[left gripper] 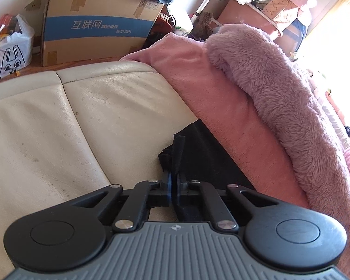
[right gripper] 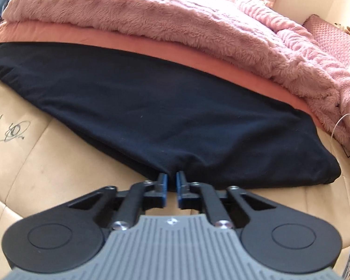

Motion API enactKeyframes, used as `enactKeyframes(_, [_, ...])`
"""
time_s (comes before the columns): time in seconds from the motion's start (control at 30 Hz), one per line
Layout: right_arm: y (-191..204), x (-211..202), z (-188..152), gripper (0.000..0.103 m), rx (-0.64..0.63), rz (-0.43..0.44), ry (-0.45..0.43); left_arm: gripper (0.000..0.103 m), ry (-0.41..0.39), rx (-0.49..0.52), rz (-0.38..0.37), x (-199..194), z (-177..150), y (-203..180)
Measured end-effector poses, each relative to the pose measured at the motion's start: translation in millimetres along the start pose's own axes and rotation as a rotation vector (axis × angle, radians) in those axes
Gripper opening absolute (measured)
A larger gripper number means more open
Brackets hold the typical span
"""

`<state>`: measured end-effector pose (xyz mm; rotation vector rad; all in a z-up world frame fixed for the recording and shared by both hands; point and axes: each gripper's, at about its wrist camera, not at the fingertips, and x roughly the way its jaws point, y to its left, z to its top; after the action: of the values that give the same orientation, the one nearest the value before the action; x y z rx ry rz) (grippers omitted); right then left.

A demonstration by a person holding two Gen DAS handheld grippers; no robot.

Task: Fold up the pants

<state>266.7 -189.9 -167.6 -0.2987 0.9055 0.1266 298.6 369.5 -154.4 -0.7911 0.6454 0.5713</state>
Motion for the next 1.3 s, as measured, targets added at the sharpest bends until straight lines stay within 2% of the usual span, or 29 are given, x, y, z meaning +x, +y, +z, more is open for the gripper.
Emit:
enactKeyframes(0.1, [2.9,-8.4,-4.9,0.0,-0.031,0.004,-0.004,0.003,-0.009,0.014,0.021,-11.3,1.3,5.4])
enactKeyframes(0.23, [8.5,-26.9,-14.3,0.0,-0.047,0.06,0.019,0.003,-0.026,-0.009,0.045,-36.2,5.8,31.7])
enactKeyframes(0.47, [25.0,-63.8,-35.7,0.0,-0.036,0.239,0.107,0.003,-0.096,-0.005,0.079,-101.3,16.7,81.2])
enactKeyframes(0.53, [27.5,-65.4,-40.4,0.004,-0.031,0.27,0.123,0.003,-0.117,0.038,0.072,-118.6,18.1,79.6])
enactKeyframes(0.57, [25.7,-66.7,-41.7,0.014,-0.018,0.282,0.123,0.003,-0.13,0.066,0.06,-127.6,18.3,74.5])
enactKeyframes(0.6, [24.9,-70.5,-44.1,0.038,-0.004,0.292,0.119,0.003,-0.143,0.093,0.044,-136.2,17.3,66.4])
enactKeyframes(0.67, [16.3,-78.3,-44.7,0.055,0.026,0.307,0.094,0.003,-0.177,0.172,0.0,-155.3,12.0,42.6])
enactKeyframes(0.73, [1.7,-85.1,-42.7,0.055,0.074,0.319,0.074,0.003,-0.21,0.274,-0.041,-173.7,1.4,10.1])
enactKeyframes(0.8, [-15.1,-90.1,-43.9,0.061,0.144,0.316,0.05,0.003,-0.236,0.37,-0.078,-188.5,-13.5,-25.1])
enactKeyframes(1.0, [-57.8,-91.4,-43.7,0.078,0.266,0.245,0.008,0.003,-0.228,0.603,-0.195,-213.1,-79.5,-126.6])
enactKeyframes(1.17, [-75.0,-84.2,-48.1,0.078,0.328,0.253,-0.007,0.003,-0.219,0.791,-0.272,-227.7,-151.8,-191.8])
enactKeyframes(1.3, [-85.8,-85.5,-54.4,0.078,0.364,0.285,-0.023,0.003,-0.186,0.956,-0.309,-226.0,-219.7,-225.6])
